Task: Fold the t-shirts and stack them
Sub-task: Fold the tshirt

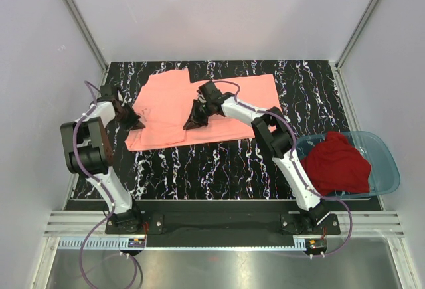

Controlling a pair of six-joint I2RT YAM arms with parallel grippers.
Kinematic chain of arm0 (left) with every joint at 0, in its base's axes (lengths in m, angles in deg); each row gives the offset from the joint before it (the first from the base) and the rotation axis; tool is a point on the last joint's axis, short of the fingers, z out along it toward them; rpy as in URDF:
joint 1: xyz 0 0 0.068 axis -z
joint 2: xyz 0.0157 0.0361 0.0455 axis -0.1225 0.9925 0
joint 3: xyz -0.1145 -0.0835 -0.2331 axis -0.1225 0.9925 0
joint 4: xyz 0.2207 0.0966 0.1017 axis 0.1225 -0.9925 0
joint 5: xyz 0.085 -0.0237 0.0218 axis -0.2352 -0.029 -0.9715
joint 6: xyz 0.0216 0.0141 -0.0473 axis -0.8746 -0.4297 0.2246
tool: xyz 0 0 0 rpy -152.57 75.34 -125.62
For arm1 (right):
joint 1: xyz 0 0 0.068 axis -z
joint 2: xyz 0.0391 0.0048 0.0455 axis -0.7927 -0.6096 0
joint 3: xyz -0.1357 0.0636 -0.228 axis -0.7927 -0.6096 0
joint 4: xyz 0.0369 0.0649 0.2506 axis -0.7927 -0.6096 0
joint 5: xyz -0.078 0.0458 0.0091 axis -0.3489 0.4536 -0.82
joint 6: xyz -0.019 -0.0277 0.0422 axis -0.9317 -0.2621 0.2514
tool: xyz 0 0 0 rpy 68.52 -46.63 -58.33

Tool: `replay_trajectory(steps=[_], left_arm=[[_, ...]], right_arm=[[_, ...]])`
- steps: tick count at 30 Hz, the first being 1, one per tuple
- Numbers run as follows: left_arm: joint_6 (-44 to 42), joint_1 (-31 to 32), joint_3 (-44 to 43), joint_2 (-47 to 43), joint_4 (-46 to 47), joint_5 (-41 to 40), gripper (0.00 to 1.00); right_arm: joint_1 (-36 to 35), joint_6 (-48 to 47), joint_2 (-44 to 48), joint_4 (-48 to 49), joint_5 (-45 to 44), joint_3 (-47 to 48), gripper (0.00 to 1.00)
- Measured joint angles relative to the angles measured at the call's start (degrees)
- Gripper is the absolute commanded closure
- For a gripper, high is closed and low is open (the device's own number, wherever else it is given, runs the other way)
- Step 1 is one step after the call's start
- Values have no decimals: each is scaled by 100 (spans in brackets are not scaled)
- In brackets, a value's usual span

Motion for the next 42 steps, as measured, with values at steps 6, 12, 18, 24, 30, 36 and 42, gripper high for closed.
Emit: replay_trajectory(steps=[6,12,18,24,30,36,42], left_arm=[[-15,0,-4,267,-20,-20,83],[-66,4,-4,321,-90,-166,76],[-227,31,-15,-122,-442,-535,70],[-258,256,-127,-800,-647,-723,70],[-61,623,216,-922,-372,-588,71],[42,636,634,-732,-258,-575,72],[37,636,647,-321,-153,-636,72]], right_arm=[[24,-7,-153,-4,-2,153,90],[37,-133,-203,-142,-17,219,84],[46,-579,-216,-872,-278,680,74],[83,-1080,-212,-1565,-568,1174,71],[-7,-1165,-225,-1766,-435,1250,72],[-337,-986,-280,-1613,-127,1480,78],[-468,-942,-280,-1344,20,883,82]])
